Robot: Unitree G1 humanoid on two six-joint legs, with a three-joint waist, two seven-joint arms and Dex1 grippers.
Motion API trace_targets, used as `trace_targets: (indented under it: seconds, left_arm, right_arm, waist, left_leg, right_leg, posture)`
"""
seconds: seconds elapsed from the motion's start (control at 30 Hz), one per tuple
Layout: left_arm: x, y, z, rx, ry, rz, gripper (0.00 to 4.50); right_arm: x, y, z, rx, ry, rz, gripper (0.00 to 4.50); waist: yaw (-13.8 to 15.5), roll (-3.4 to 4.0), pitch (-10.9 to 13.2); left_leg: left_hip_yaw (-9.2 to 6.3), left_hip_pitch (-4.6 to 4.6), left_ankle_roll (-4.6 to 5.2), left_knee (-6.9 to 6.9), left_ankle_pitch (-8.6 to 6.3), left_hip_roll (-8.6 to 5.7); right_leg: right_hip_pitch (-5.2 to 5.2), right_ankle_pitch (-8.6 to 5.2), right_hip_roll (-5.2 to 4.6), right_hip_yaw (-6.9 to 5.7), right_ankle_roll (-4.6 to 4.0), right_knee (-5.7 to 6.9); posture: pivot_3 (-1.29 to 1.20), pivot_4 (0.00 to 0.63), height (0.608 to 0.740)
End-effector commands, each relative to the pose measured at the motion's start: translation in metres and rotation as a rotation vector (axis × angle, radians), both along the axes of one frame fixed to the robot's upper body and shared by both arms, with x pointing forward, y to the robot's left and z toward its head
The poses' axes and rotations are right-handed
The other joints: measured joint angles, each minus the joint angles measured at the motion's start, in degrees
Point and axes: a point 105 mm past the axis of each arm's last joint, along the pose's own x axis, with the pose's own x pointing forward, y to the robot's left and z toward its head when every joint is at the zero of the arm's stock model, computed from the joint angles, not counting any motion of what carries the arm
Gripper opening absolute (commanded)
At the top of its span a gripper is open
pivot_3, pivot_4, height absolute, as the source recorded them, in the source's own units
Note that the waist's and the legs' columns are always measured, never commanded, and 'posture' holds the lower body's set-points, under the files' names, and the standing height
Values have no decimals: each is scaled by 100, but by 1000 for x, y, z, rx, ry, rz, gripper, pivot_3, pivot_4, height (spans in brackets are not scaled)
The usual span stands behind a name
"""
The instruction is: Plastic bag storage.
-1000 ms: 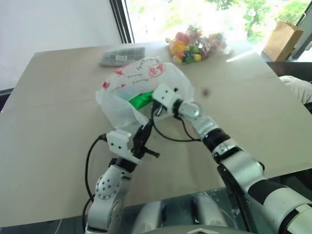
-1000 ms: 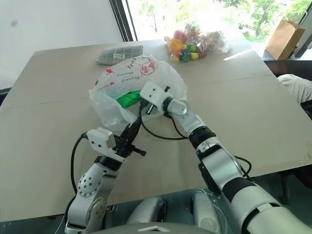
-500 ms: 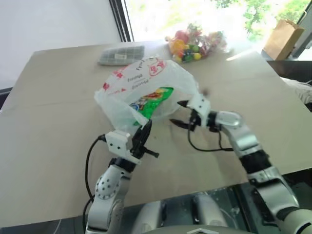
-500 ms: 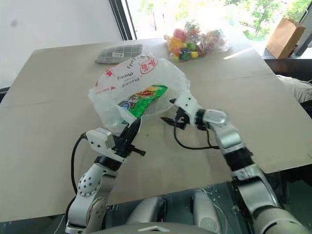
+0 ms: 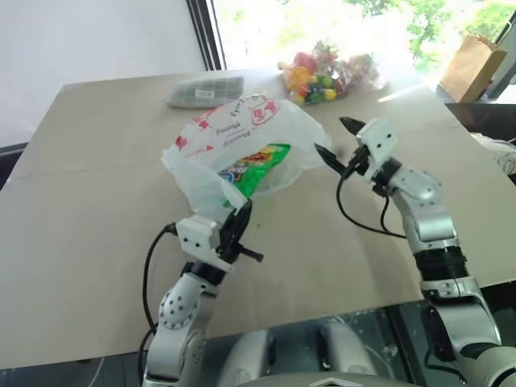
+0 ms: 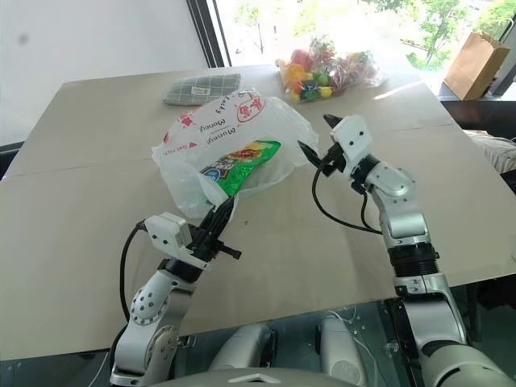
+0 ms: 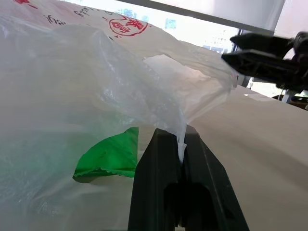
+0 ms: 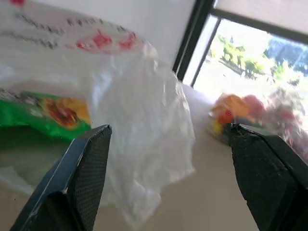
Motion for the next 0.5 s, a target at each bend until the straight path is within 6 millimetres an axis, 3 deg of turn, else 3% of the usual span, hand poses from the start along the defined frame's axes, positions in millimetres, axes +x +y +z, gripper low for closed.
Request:
trace_targets:
  seconds: [0.03,0.23,0.47,0.5]
  left_arm:
    - [-3,-1,7,-4,-38,-3,0]
    - [-4,-1,7,-3,-36,1,0]
    - [-3,-1,6,-4,-34,-3,0]
    - [-3,0,6,-7,-32,-2,0]
  right_arm:
    - [5,1,-15,-50,50,-8,3917]
    - [0,10,-14,0,80,61,3917]
    - [5,6,-16,6,93,18,3917]
    - [6,6,-14,16,84,18,3406]
  waist:
    - [-7,0,0]
    - [-16,0,0]
    - [-15,0,0]
    - [-15,0,0]
  left_leg:
    - [1,0,0,1,0,0]
    - [2,-1,0,2,0,1]
    - [2,-1,0,5,0,1]
    - [2,-1,0,5,0,1]
  right_leg:
    - [0,0,0,1,0,0]
    - [-1,0,0,2,0,2]
    - [-1,0,0,2,0,4]
    - [-1,0,0,2,0,4]
  posture:
    - [0,150,740]
    - [0,150,740]
    - [0,150,740]
    - [0,150,740]
